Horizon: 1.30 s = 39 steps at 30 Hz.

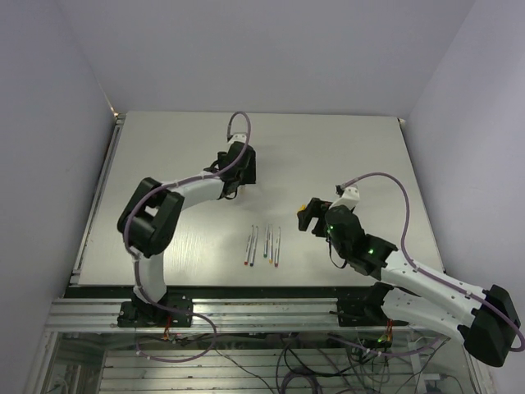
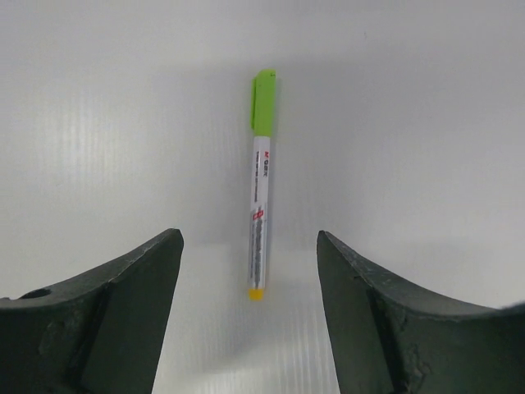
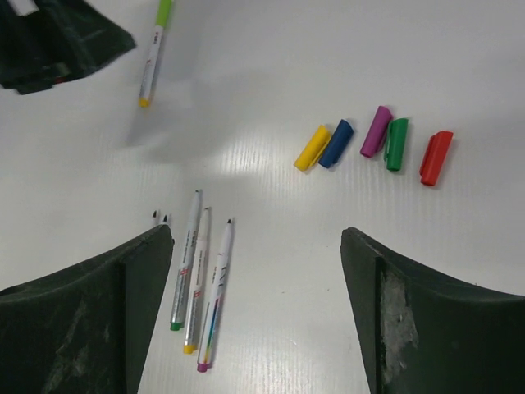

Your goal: Insert the pens into the pen caps

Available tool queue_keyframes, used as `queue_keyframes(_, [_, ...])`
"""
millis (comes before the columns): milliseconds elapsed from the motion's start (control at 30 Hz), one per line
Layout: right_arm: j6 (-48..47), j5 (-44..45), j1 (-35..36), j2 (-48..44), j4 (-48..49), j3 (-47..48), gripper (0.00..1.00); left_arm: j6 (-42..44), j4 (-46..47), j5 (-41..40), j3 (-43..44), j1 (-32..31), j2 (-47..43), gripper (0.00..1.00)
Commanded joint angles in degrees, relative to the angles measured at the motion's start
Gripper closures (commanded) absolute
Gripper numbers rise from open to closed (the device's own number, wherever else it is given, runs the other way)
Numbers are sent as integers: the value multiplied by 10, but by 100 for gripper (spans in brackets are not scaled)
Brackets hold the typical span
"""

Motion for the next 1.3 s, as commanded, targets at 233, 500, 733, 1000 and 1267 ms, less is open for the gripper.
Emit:
queue_keyframes(233, [-12, 83, 0, -12, -5, 21, 14, -11, -44, -44, -161, -54, -197, 24])
queue_keyframes(500, [46, 147, -1, -11, -45, 16, 47, -47, -109, -72, -251, -165, -309, 26])
queue_keyframes(733, [90, 171, -1, -15, -117, 22, 46, -80, -164, -80, -286, -224, -348, 26])
queue_keyframes(1000, [108, 152, -1, -46, -107, -9, 47, -92, -167, -85, -291, -265, -308, 29])
queue_keyframes(1267, [125, 149, -2, -40, -119, -10, 47, -101, -159, -93, -277, -293, -262, 32])
